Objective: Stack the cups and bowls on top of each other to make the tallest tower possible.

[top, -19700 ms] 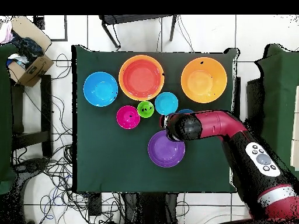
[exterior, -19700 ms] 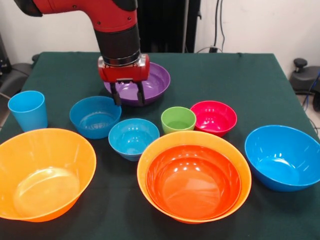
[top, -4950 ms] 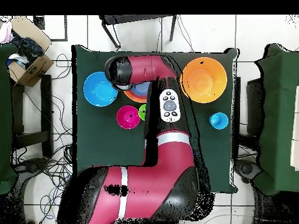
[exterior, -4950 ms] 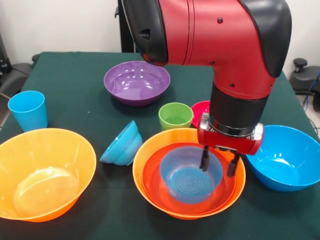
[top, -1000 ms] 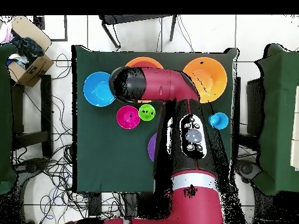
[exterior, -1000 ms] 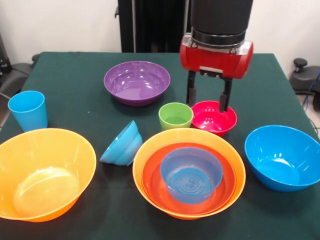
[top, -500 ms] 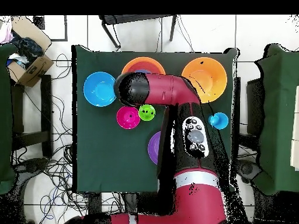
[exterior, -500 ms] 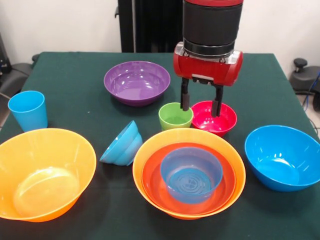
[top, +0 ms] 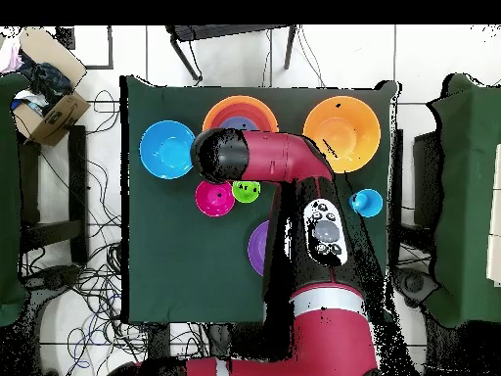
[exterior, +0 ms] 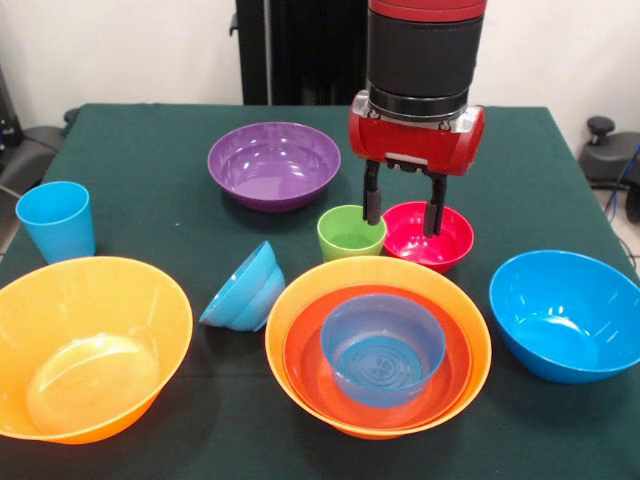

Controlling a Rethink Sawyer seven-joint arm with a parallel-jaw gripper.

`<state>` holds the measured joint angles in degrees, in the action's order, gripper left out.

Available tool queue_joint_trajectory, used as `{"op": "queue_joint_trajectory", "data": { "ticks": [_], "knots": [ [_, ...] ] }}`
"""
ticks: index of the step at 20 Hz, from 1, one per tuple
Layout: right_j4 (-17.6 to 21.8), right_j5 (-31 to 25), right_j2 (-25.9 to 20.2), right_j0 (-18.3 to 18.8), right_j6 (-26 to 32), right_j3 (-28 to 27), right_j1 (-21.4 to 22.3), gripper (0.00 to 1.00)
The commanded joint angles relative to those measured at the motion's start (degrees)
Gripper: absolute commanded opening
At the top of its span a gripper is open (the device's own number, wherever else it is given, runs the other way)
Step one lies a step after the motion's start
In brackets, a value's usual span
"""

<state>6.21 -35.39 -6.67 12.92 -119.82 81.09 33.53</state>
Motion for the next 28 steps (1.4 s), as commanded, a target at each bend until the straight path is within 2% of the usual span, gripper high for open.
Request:
{"op": "queue_joint_trajectory", "data": {
  "ticks": [1,14,28],
  "knots": [
    [4.3,4.3,-1.7,-0.2,-0.2,5.3,-4.1,1.00],
    [5.6,6.3,-2.0,1.6,2.8,8.0,-3.6,1.00],
    [7.7,8.4,-2.4,2.6,2.1,10.3,-3.1,1.00]
  ]
}}
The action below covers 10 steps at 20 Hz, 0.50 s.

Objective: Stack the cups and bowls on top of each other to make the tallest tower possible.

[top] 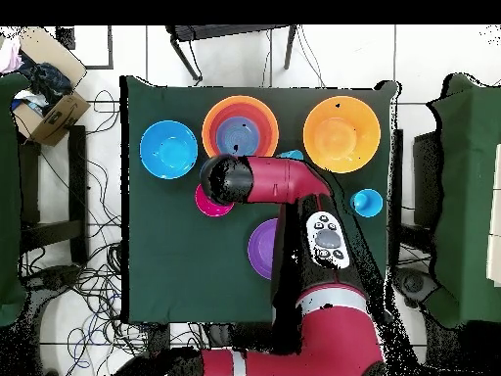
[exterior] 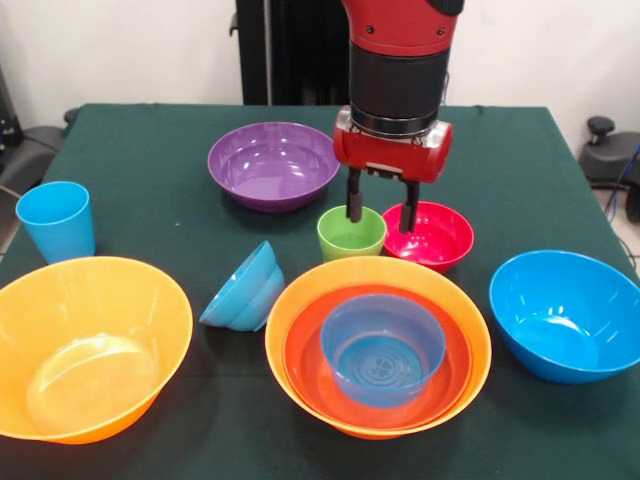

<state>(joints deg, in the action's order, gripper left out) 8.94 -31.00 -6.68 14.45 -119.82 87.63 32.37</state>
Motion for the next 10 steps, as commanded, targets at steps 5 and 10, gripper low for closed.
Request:
{"op": "queue_joint_trajectory", "data": {
  "ticks": [5,10],
  "knots": [
    [5.3,4.5,-2.3,0.7,1.1,4.1,-1.8,1.00],
    [5.7,5.0,-2.5,0.8,0.8,4.0,-2.0,1.00]
  ]
}}
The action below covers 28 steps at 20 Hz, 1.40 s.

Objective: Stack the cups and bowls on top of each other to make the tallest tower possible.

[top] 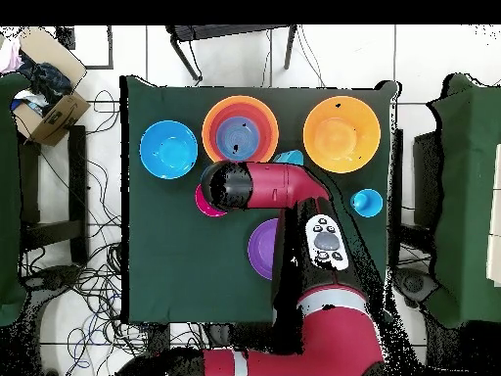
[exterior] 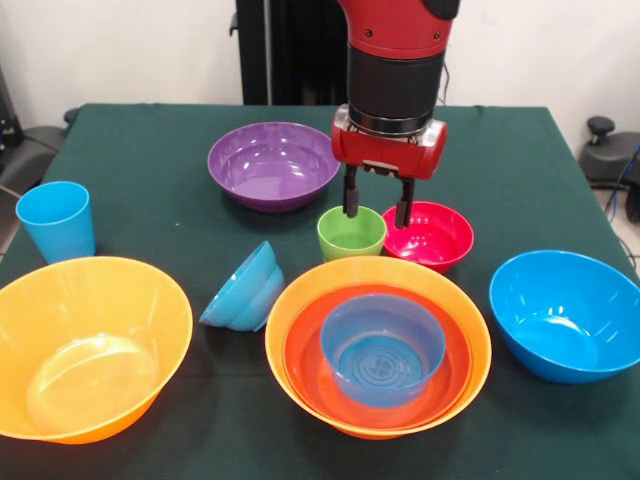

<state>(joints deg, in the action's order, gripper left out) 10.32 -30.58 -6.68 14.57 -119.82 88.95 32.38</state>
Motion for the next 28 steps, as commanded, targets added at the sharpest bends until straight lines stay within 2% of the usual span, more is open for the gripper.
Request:
{"op": "queue_joint_trajectory", "data": {
  "ticks": [1,28],
  "knots": [
    [4.4,4.8,-2.5,0.7,0.9,2.7,-2.0,1.00],
    [5.3,5.5,-2.1,0.3,2.5,0.3,-3.7,1.00]
  ]
}}
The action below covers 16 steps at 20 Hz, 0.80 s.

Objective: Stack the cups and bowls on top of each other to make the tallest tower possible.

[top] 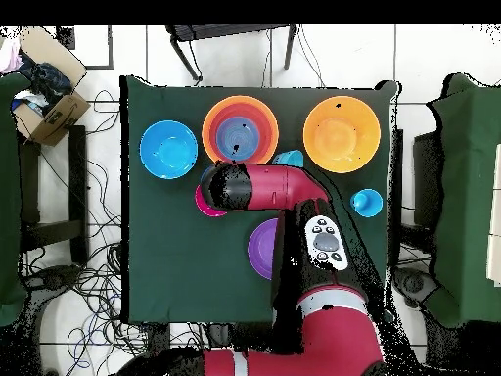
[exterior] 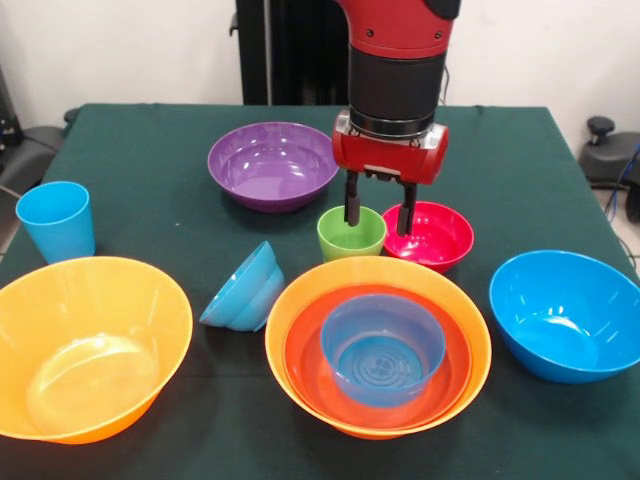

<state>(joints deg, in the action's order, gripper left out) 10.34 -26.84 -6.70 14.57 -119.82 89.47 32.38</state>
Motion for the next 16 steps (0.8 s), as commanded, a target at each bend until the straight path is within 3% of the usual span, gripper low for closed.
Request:
{"op": "queue_joint_trajectory", "data": {
  "ticks": [1,16],
  "knots": [
    [5.3,1.2,-2.1,0.3,2.8,-0.4,-3.8,1.00],
    [6.4,2.8,-3.7,1.1,2.8,-0.5,-5.2,1.00]
  ]
}}
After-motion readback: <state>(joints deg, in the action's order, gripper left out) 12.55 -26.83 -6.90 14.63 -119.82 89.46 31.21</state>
